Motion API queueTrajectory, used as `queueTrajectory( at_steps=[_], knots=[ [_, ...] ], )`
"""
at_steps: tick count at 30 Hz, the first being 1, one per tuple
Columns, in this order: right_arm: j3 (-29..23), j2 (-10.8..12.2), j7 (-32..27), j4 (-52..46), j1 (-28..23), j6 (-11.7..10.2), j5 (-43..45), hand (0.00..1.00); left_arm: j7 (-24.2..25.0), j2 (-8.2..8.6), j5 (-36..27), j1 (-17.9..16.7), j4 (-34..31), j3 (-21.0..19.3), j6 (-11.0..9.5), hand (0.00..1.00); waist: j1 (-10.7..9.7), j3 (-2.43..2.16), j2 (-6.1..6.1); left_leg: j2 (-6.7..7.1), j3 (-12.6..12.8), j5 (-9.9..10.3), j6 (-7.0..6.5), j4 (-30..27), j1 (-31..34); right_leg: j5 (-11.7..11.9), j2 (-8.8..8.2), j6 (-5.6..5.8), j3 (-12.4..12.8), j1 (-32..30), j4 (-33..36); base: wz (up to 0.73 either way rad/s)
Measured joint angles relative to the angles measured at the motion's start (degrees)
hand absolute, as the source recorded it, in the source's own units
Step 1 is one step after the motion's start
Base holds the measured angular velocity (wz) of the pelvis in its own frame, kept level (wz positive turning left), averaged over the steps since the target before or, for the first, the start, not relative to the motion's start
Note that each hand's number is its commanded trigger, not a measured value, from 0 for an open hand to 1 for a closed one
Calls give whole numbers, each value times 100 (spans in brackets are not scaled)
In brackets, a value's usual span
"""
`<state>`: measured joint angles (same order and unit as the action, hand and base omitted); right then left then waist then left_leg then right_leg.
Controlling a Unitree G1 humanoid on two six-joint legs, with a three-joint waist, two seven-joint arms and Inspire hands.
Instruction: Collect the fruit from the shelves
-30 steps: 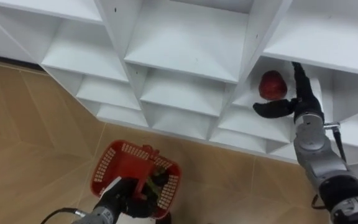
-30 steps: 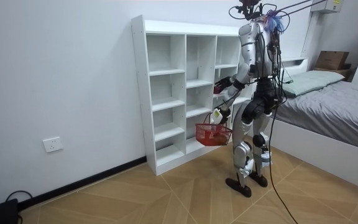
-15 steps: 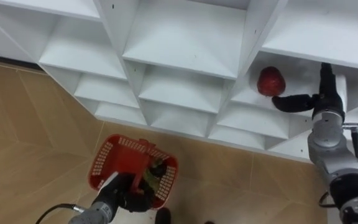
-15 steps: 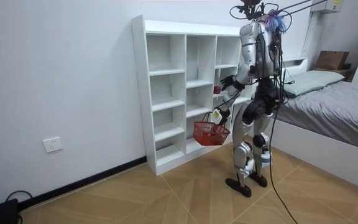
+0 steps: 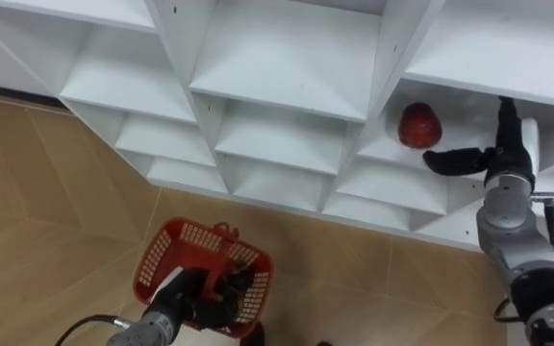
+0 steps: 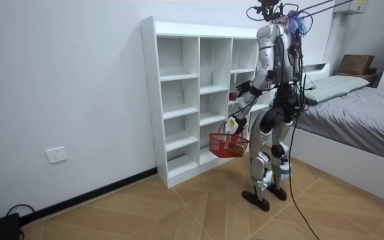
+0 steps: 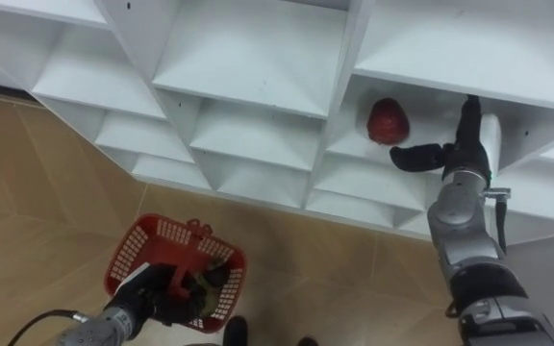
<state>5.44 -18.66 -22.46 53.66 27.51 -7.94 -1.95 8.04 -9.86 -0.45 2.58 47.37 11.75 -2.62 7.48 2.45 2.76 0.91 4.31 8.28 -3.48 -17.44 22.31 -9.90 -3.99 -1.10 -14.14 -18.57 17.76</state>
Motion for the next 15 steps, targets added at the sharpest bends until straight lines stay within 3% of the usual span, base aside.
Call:
queueTrajectory(
  at_steps=[15],
  knots=[
    [467,23,244,-12,66,0,57,0,-14,11,-1,15,-14,385,15,100,102,-8,-20,-5,18,-8,6,25,3,-3,-13,2,-1,-81,103,-1]
  ],
)
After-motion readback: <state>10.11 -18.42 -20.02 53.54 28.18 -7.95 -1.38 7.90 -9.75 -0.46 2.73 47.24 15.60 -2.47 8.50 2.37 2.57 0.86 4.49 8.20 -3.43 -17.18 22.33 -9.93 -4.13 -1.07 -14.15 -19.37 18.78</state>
